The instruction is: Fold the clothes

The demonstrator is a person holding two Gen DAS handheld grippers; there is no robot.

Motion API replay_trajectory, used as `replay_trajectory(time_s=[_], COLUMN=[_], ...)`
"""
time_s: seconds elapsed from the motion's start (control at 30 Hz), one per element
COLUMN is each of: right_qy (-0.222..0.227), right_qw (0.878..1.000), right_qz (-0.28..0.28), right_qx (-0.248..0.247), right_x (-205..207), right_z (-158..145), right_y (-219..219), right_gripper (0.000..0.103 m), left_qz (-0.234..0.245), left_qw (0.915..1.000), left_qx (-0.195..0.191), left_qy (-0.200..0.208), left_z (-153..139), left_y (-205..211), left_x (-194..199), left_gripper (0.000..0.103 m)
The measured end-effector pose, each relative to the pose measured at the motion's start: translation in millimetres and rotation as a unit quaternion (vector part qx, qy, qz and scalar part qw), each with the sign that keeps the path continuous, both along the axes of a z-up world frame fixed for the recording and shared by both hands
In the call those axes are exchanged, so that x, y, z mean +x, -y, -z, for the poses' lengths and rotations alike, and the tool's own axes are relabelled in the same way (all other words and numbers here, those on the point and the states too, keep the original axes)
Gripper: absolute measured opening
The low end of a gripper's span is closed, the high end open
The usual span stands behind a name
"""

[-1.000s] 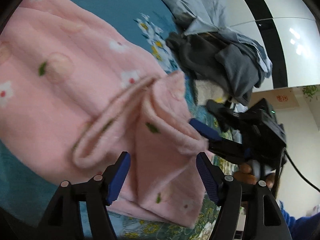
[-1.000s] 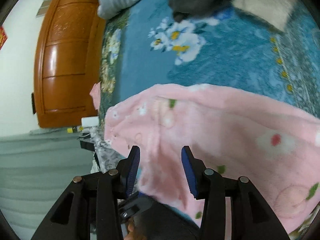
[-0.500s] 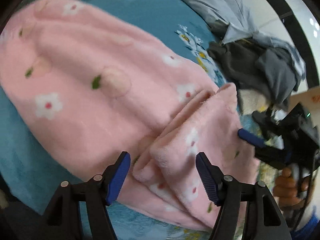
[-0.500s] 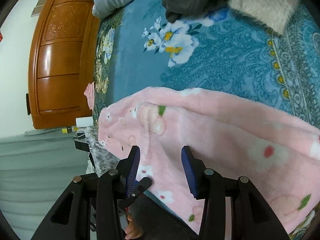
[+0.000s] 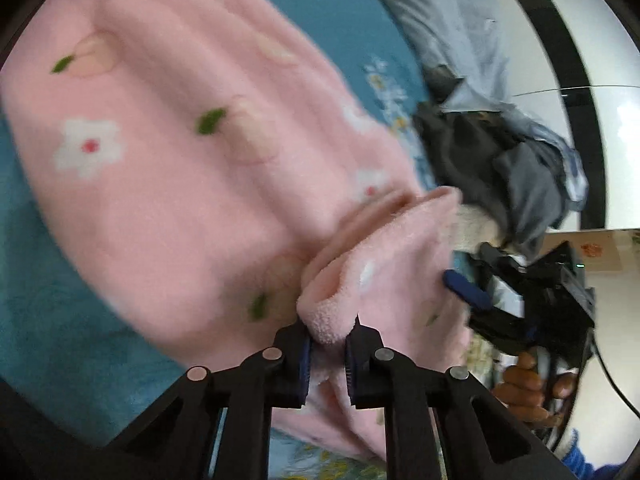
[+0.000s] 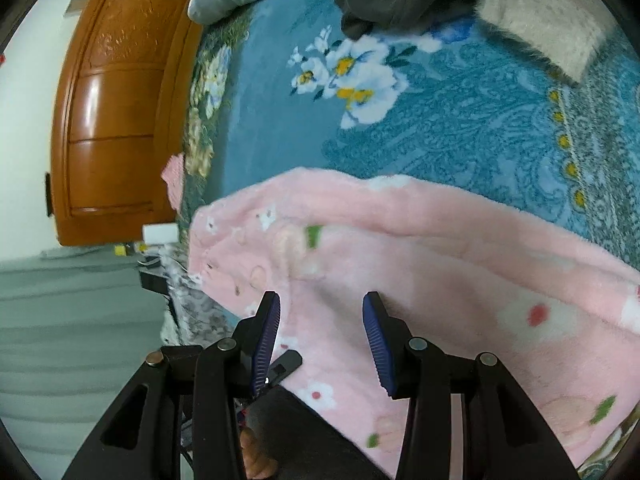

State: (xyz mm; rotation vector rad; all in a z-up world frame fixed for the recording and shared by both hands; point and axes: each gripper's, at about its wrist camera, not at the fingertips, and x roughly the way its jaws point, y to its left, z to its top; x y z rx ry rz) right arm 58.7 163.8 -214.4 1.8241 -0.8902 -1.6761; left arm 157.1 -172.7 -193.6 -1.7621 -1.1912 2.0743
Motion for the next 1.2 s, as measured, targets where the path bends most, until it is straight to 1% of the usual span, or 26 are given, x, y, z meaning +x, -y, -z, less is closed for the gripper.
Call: replay_trajectory(time_s=[0.03,0.07,0.13,0.17,0.23,0.27,0.3,0.37,0.43,0.53,0.57,0.67,0.7,0.77,0.83,0.93,0.97,1.0,1.07,1.1,1.13,1.17,1.2], right_qy=[0.003,0.007,0.012,0.014,0.011,0.008,0.006,0.002,0.003,0.006,0.007,0.013,0.013,0.009,0.003,-0.004,-0.004,-0.002,0.003,0.005,0.008,0.007,0.005], right_qw=[1.000,1.000,1.000,1.000,1.000,1.000,1.000,1.000,0.999,0.999,0.999,0.998,0.998,0.998,0.998,0.997,0.997,0.997,0.996,0.996,0.996,0.996,0.996], right_qz=[-0.001,-0.001,-0.002,-0.002,-0.006,-0.008,-0.010,-0.012,-0.012,-0.012,-0.012,-0.010,-0.010,-0.011,-0.011,-0.004,-0.001,0.005,0.014,0.019,0.023,0.024,0.024], right_qx=[0.005,0.009,0.015,0.015,0.018,0.021,0.023,0.028,0.034,0.043,0.045,0.054,0.057,0.063,0.068,0.077,0.080,0.082,0.084,0.083,0.082,0.080,0.080], right_x=[0.1,0.2,0.3,0.3,-1.2,-2.5,-3.7,-6.1,-7.1,-8.6,-9.1,-11.4,-12.1,-13.4,-15.1,-15.6,-14.9,-14.0,-12.4,-11.8,-11.2,-10.5,-10.0], right_z=[3.4,6.8,11.1,12.0,9.6,8.3,7.0,4.7,4.6,5.2,5.7,5.8,4.5,0.0,-4.9,-11.9,-12.8,-12.8,-12.4,-12.1,-11.9,-12.4,-13.8], right_y=[1.4,2.8,5.1,5.9,7.3,7.5,7.7,7.6,8.3,9.3,9.5,12.1,13.2,15.2,15.9,11.9,10.4,8.1,4.1,2.7,1.5,1.0,1.5], right_gripper=[0.045,0.045,0.045,0.045,0.045,0.045,0.045,0.045,0.045,0.045,0.045,0.045,0.045,0.045,0.045,0.045,0.045,0.045,0.045,0.045,0.045,0.045,0.045], left_qz=[-0.002,-0.003,-0.007,-0.019,-0.054,-0.072,-0.090,-0.125,-0.160,-0.223,-0.234,-0.252,-0.255,-0.252,-0.244,-0.247,-0.250,-0.249,-0.241,-0.234,-0.224,-0.215,-0.203], left_qw=[1.0000,1.0000,0.9999,0.9998,0.9981,0.9964,0.9941,0.9877,0.9791,0.9604,0.9571,0.9538,0.9543,0.9572,0.9599,0.9608,0.9604,0.9612,0.9642,0.9652,0.9659,0.9664,0.9669], left_qx=[0.003,0.006,0.012,0.003,-0.027,-0.042,-0.057,-0.087,-0.117,-0.164,-0.168,-0.162,-0.154,-0.139,-0.136,-0.125,-0.122,-0.117,-0.108,-0.114,-0.126,-0.135,-0.142], left_qy=[0.001,0.001,0.002,-0.001,-0.012,-0.018,-0.024,-0.035,-0.046,-0.033,-0.029,-0.024,-0.026,-0.030,-0.022,-0.010,-0.014,-0.017,-0.020,-0.025,-0.031,-0.041,-0.061], left_z=[0.0,0.0,0.0,-3.1,-12.8,-17.6,-22.4,-32.0,-41.7,-41.5,-39.4,-30.5,-26.9,-18.1,-6.6,7.5,8.8,8.9,7.7,3.7,-2.2,-10.1,-22.6], left_y=[1.3,2.5,5.1,15.1,44.8,59.7,74.6,104.3,134.1,193.8,208.4,242.0,249.1,258.1,262.6,263.3,262.5,261.9,259.9,257.5,254.4,250.7,245.5], left_x=[0.2,0.4,0.8,0.0,-3.0,-4.5,-6.0,-9.0,-12.0,-10.5,-12.5,-23.0,-29.0,-44.0,-55.3,-64.7,-65.6,-67.9,-73.4,-77.1,-81.3,-84.1,-85.9], left_gripper=[0.015,0.018,0.020,0.024,0.035,0.050,0.061,0.063,0.067,0.069,0.070,0.072,0.072,0.072,0.070,0.070,0.067,0.046,0.022,0.019,0.018,0.017,0.016])
